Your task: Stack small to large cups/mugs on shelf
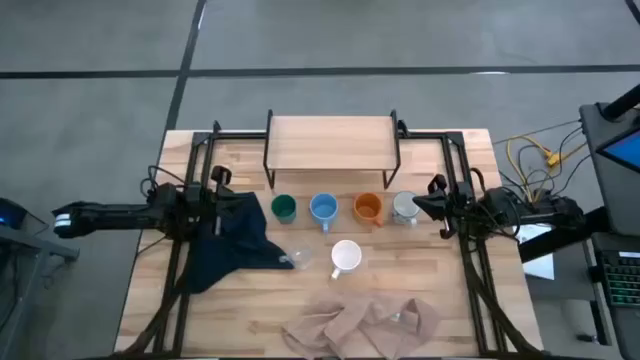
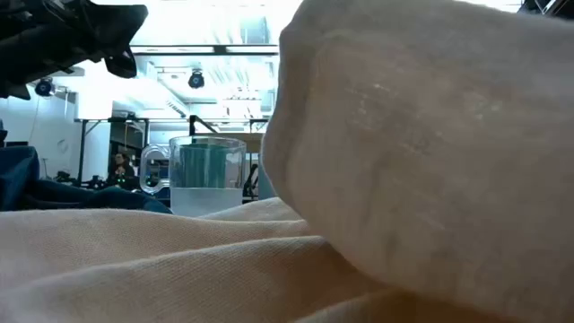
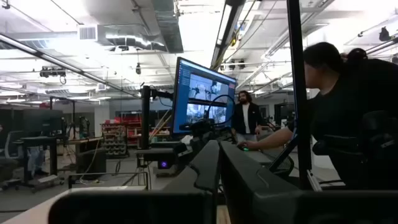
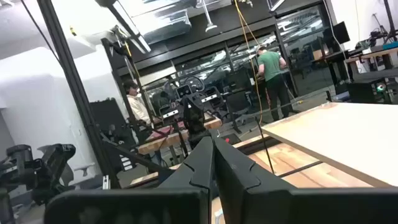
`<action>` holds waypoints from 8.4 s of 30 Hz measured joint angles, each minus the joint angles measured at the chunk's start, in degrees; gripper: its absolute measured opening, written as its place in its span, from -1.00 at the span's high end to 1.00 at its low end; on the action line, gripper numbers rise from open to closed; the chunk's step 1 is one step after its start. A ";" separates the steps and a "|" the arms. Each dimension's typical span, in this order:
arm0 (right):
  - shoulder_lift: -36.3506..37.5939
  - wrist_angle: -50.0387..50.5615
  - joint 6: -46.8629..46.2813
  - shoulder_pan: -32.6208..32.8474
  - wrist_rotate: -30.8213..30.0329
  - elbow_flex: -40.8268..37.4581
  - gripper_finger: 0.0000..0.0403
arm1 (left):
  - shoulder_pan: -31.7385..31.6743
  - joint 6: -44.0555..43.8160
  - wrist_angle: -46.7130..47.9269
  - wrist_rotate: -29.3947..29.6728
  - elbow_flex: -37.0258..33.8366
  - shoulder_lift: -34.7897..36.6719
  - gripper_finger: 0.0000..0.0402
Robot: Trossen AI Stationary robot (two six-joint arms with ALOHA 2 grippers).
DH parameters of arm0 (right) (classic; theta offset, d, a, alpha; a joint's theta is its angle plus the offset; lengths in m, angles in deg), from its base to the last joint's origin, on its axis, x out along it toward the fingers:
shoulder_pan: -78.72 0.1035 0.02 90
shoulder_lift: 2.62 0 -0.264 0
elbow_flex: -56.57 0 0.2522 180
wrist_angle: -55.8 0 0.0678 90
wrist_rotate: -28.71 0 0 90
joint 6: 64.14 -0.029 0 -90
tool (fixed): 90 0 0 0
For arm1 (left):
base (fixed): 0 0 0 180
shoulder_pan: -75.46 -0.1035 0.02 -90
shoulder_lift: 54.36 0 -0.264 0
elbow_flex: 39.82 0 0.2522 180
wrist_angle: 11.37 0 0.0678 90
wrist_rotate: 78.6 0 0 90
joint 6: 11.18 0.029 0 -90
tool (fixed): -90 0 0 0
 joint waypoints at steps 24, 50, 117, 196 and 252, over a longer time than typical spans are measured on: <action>0.01 -0.02 0.00 0.01 0.00 0.01 0.96 | 0.00 0.01 0.00 -0.01 -0.01 0.00 1.00; 0.01 0.01 0.00 -0.02 0.00 -0.02 0.96 | 0.00 0.01 0.00 -0.02 0.00 0.00 1.00; -3.08 -15.24 -0.43 -0.41 -43.93 0.01 0.96 | 0.09 -7.42 -18.43 22.69 0.48 0.04 1.00; -15.63 33.73 -4.89 -0.37 -33.86 19.56 0.96 | 0.11 -4.71 40.77 18.14 3.81 19.66 1.00; -13.06 67.23 -30.84 15.64 -31.09 30.81 0.96 | 0.09 -6.22 35.90 15.11 1.25 22.01 1.00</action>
